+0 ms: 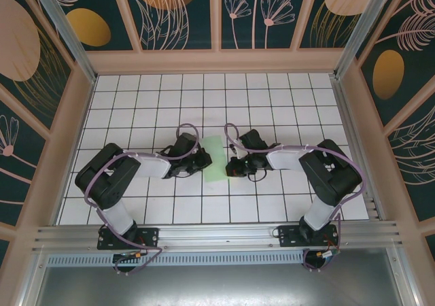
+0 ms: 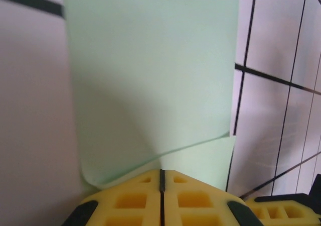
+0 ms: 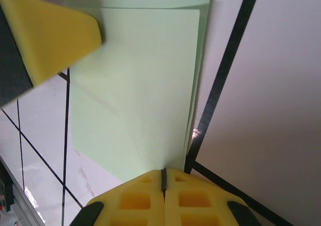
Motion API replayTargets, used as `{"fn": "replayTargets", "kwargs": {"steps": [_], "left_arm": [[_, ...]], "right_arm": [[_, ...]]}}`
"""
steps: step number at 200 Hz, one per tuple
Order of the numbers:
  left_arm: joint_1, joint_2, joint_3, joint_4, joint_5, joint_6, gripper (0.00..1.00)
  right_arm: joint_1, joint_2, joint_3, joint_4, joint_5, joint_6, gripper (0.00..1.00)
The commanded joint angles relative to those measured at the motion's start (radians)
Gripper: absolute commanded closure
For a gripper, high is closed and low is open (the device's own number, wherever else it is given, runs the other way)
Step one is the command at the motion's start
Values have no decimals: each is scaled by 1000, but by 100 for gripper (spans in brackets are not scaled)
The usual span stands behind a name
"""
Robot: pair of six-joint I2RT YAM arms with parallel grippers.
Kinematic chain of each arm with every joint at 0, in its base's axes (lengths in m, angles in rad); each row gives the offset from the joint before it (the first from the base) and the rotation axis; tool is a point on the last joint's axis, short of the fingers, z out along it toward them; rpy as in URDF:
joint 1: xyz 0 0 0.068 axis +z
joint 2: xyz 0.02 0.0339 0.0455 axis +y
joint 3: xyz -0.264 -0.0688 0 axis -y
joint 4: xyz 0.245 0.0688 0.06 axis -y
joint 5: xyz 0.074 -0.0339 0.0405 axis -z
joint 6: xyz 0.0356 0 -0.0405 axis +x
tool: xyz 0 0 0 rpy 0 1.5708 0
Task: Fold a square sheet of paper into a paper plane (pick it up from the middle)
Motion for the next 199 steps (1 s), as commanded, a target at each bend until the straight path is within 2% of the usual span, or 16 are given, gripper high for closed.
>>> {"fn": "replayTargets", "kwargs": {"steps": [1,29,62,89,105,135,159,199], "left_arm": [[77,-7,-11,-112,-97,88,90],[145,-74,0,-152,-114,137,90],[157,-169,4,-157,-118,158,89],[155,-236,-50,-78,-61,136,89],[155,-255,-94,6,12,117,89],[141,-200,-117,120,137,101,89],[112,-132,-75,130,163,113,89],[81,-21,-3,83,144,116,90]], "right_arm": [[39,47,-2,-66,69,21,100],[78,54,56,-26,73,85,100],[125,85,138,29,100,188,100],[154,122,199,54,132,247,100],[155,131,209,59,140,257,100],[156,124,208,68,139,252,100],[153,112,200,89,130,253,100],[149,134,221,89,134,251,100]]}}
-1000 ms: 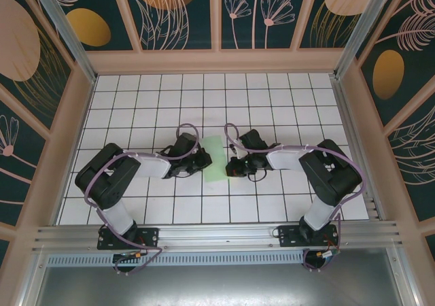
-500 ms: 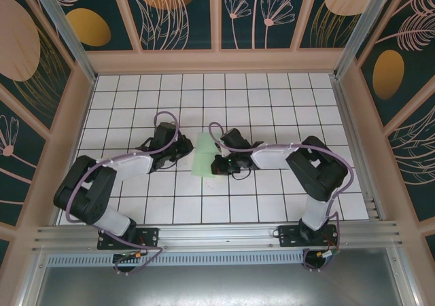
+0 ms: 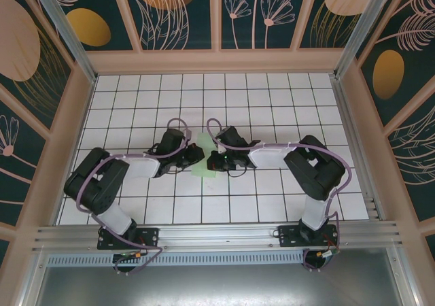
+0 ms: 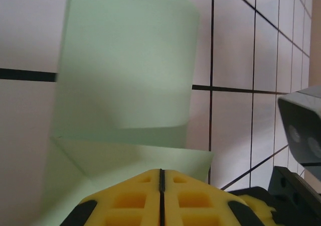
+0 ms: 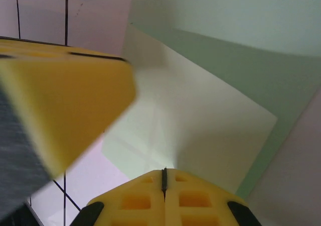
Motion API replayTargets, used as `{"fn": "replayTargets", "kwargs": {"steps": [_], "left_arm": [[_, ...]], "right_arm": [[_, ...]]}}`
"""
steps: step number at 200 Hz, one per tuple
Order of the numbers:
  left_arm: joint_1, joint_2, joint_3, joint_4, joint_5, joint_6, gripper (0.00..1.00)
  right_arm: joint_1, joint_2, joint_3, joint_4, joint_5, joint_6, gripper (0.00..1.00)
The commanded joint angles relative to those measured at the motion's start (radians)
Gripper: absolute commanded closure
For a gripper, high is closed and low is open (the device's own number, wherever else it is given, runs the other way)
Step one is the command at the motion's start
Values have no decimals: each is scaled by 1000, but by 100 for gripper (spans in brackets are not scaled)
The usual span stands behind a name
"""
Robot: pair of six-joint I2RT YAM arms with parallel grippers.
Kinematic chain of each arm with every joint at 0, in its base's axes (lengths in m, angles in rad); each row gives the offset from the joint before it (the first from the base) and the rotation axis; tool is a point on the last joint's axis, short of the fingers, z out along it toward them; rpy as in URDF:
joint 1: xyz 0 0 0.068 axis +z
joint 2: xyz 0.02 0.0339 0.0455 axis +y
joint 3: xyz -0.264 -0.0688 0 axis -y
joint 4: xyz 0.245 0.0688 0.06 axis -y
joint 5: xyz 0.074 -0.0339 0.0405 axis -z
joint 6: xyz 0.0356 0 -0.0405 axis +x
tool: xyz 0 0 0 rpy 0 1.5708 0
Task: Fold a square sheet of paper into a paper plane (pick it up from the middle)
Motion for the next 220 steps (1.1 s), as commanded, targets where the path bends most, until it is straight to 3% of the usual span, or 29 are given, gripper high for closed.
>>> {"fn": "replayTargets", "kwargs": {"steps": [1,126,178,220], "left_arm": [[-14,45,44,11,12,5,90],[-14,135,34,-88,-105,-28,94],[-13,143,-1,-107,-140,-47,95],[-14,128,-12,-88,-131,-50,95]], "right_arm": [[-3,16,32,19,6,11,100],[-4,65,50,-97,-4,-116,100],[-1,-15,-57,-152,-76,-190,100],[-7,-92,-132,-173,-57,-202,100]]}}
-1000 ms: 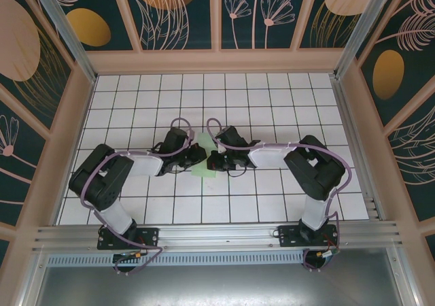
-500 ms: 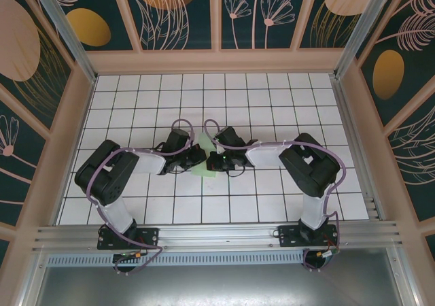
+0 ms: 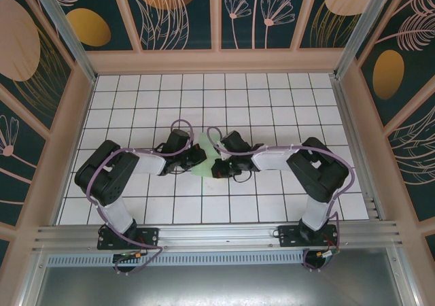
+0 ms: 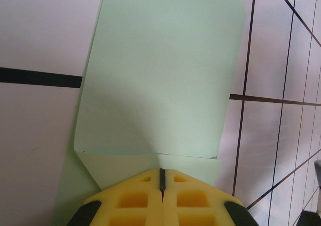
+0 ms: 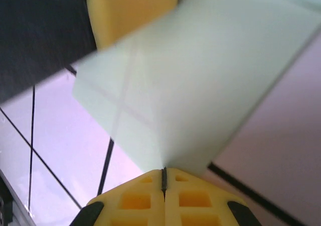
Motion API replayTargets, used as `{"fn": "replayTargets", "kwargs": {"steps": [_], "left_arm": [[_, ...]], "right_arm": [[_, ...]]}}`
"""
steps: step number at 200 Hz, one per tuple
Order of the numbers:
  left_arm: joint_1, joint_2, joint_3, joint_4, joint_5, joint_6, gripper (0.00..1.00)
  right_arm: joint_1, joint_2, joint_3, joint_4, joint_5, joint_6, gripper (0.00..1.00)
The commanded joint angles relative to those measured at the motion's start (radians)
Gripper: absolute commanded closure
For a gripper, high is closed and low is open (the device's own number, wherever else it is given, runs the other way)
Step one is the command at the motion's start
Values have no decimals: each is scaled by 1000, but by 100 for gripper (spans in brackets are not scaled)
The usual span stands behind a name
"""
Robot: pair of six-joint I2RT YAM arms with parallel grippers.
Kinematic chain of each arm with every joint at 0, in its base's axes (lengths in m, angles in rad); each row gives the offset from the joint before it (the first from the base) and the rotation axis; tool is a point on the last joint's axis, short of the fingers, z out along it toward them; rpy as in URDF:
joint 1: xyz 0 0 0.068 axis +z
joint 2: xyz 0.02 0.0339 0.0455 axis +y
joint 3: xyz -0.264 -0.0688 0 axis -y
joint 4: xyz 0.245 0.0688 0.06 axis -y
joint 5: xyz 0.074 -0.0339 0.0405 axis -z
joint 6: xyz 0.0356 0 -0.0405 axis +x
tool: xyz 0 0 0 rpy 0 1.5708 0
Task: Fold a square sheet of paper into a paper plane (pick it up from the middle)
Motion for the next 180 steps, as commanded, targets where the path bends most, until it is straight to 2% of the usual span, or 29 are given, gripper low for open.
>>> {"fn": "replayTargets", "kwargs": {"steps": [1,48,73,97,109,131,180], "left_arm": [[1,35,-40,-97,-81,-5,95],[1,-8,19,-70,-23,16,88],[1,-49,63,-60,0,5,80],[1,-115,77,-71,-23,-22,67],[1,-153,66,-89,-60,-39,63],[6,-224,19,-118,-134,-76,49],[26,-339,-90,-127,-192,-136,26]], "right_arm": [[-5,-52,-49,-120,-8,-33,100],[-130,-189,-74,43,33,90,100],[-188,-148,-60,142,10,130,89],[-209,-61,-4,176,-38,121,80],[-209,-25,25,176,-62,102,78],[-214,35,74,165,-110,71,73],[-214,73,75,232,-210,68,62]]}}
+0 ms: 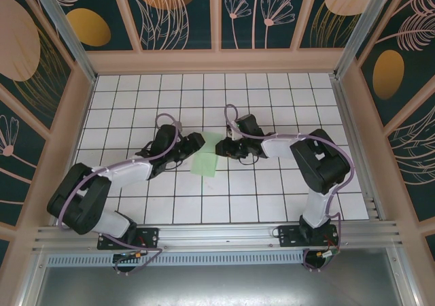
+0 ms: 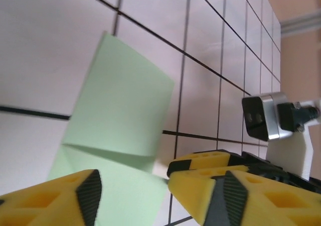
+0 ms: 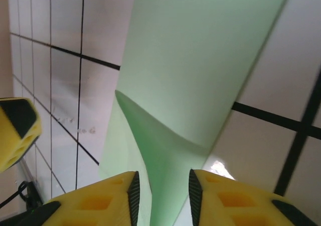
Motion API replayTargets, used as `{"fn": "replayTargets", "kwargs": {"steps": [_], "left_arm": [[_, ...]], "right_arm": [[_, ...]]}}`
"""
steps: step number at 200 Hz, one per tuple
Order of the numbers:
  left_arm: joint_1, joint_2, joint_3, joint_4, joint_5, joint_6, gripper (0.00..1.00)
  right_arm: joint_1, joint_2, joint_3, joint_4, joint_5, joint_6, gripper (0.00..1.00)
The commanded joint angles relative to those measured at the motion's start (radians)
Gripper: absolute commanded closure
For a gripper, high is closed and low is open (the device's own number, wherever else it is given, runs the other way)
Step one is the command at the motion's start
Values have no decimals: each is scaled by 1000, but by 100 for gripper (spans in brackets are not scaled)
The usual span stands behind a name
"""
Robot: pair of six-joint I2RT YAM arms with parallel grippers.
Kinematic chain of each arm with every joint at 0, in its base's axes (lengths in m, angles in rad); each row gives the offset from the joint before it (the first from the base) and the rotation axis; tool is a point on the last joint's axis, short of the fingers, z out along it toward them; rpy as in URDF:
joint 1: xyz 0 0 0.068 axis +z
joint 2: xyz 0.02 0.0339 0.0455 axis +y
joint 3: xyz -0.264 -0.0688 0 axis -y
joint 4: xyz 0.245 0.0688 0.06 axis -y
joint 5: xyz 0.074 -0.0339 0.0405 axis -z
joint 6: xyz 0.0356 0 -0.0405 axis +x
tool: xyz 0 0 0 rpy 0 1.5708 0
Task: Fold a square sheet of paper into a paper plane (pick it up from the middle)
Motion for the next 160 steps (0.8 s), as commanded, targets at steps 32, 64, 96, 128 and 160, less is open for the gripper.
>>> {"fn": "replayTargets", "kwargs": {"steps": [32,64,96,128,160], "left_arm": [[12,-23,-53,-7,3,-47,20],[13,14,-54,60,85,-47,21],[13,54,-50,97,139,-51,27],[12,93,-53,142,188,-66,39],[12,111,-54,154,203,-67,50]], "right_arm": [[-6,30,3,84,-100,-12,62],[-6,50,8,85,-116,-15,71],[-7,60,14,84,-118,-21,81],[-11,60,6,101,-119,-16,98],[-29,42,-18,127,-110,1,100]]}}
